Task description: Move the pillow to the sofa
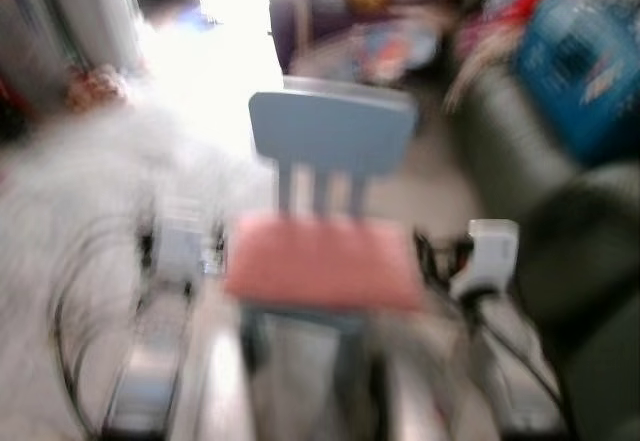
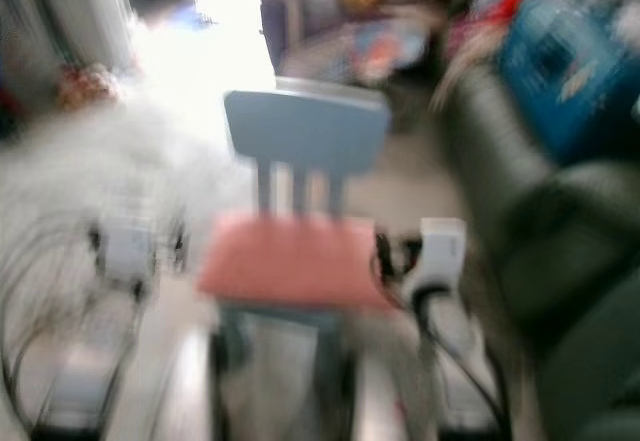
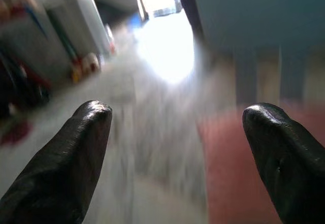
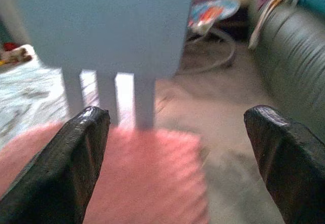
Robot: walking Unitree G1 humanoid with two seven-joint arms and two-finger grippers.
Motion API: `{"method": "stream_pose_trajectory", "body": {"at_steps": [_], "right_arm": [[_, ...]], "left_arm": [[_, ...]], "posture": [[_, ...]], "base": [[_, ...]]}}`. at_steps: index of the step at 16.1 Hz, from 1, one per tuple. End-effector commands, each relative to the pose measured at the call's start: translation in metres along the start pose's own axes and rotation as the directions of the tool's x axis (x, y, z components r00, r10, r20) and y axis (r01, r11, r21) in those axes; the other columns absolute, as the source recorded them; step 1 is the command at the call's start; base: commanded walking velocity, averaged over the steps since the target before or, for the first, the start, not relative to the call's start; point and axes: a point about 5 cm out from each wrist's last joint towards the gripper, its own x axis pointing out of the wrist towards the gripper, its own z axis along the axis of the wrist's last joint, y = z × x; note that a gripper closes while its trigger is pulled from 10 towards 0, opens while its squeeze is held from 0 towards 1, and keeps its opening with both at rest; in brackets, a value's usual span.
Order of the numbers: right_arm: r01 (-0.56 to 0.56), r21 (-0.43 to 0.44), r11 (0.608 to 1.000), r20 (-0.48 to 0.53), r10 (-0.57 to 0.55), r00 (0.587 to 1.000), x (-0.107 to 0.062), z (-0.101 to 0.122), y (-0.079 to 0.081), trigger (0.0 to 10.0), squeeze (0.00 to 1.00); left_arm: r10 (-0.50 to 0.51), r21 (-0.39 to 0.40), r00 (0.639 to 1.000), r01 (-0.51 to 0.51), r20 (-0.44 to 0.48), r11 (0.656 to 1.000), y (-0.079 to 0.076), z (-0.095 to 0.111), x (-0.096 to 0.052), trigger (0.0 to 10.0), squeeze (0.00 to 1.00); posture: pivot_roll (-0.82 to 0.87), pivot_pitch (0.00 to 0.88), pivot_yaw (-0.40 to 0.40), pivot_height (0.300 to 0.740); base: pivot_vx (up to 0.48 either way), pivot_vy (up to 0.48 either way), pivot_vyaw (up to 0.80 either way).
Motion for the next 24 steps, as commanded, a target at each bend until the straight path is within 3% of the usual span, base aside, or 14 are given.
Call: {"method": "stream_pose_trajectory", "body": {"at_steps": [1,11,18,24], "right_arm": [[-0.01,-0.003,1.0,0.026,0.01,1.0,0.003,0.0074,0.003,10.0,0.0],[-0.018,0.002,1.0,0.019,0.018,1.0,0.0065,0.0072,0.0041,10.0,0.0],[-0.022,-0.002,1.0,0.014,0.022,1.0,0.0059,0.0064,0.0043,10.0,0.0],[-0.028,-0.001,1.0,0.008,0.028,1.0,0.0053,0.0054,0.0057,10.0,0.0]], "left_arm": [[0.031,0.021,0.998,-0.032,0.056,0.999,0.0068,0.0155,0.0054,10.0,0.0],[0.047,0.018,0.997,-0.048,0.055,0.999,0.0086,0.0173,0.006,10.0,0.0],[0.04,0.015,0.998,-0.041,0.054,0.999,0.0069,0.0174,0.0057,10.0,0.0],[0.044,0.02,0.997,-0.046,0.06,0.999,0.0071,0.018,0.005,10.0,0.0]], "posture": [[0.0,0.0,-0.041,0.582],[0.0,0.0,-0.04,0.582],[-0.01,0.0,-0.042,0.582],[0.0,0.0,-0.043,0.582]], "base": [[0.0,0.0,0.0],[0.0,0.0,0.0],[0.353,0.0,0.0],[0.0,0.0,0.0]]}}
